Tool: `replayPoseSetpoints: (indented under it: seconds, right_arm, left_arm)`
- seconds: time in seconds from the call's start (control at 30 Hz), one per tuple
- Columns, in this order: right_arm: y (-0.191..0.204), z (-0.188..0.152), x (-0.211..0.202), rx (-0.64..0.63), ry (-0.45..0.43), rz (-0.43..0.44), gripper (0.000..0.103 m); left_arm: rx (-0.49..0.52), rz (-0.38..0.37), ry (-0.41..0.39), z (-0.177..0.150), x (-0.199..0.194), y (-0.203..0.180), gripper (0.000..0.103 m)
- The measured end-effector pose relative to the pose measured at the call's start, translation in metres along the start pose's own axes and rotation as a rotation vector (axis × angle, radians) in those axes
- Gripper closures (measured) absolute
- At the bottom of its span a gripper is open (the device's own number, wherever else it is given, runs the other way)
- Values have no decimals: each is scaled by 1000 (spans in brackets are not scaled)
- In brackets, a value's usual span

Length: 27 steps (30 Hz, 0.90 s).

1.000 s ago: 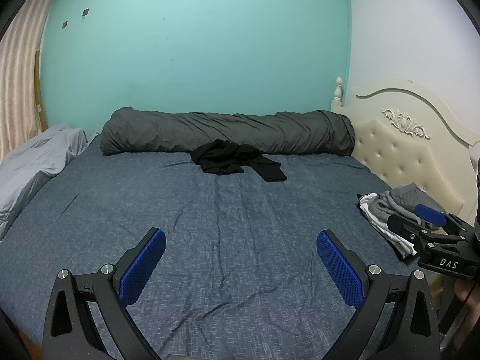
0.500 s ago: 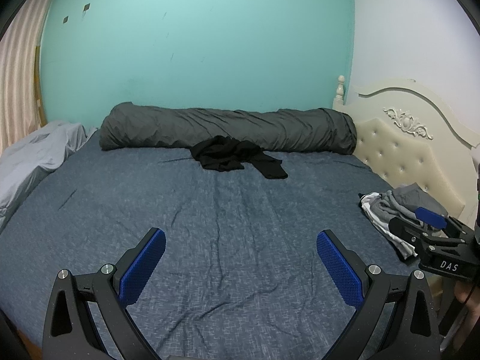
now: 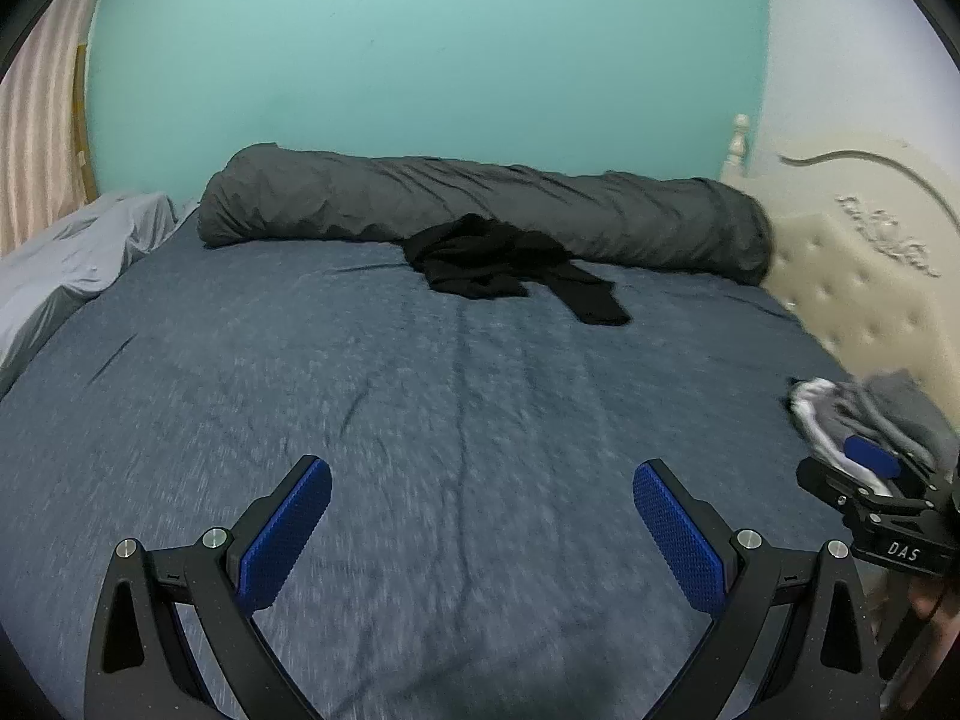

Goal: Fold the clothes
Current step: 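Move the right gripper to the black garment and close on it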

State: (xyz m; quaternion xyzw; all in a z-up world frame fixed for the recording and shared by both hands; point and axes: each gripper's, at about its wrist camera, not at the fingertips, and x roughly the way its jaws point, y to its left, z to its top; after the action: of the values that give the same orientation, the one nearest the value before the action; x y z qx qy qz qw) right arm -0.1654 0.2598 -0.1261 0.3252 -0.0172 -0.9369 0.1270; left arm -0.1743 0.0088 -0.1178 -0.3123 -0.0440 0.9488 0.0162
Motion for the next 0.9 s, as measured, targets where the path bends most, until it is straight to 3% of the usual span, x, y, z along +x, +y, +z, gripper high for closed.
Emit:
replayPoseSetpoints:
  seconds: [0.33,0.9]
  right_arm:
    - [-31,53,164,19,18,59,3]
    - [-11,161,380,53,171,98,3]
  left_arm:
    - [-90,81,25,53,152,27,0]
    - [-237,92,200,114,312,103,0]
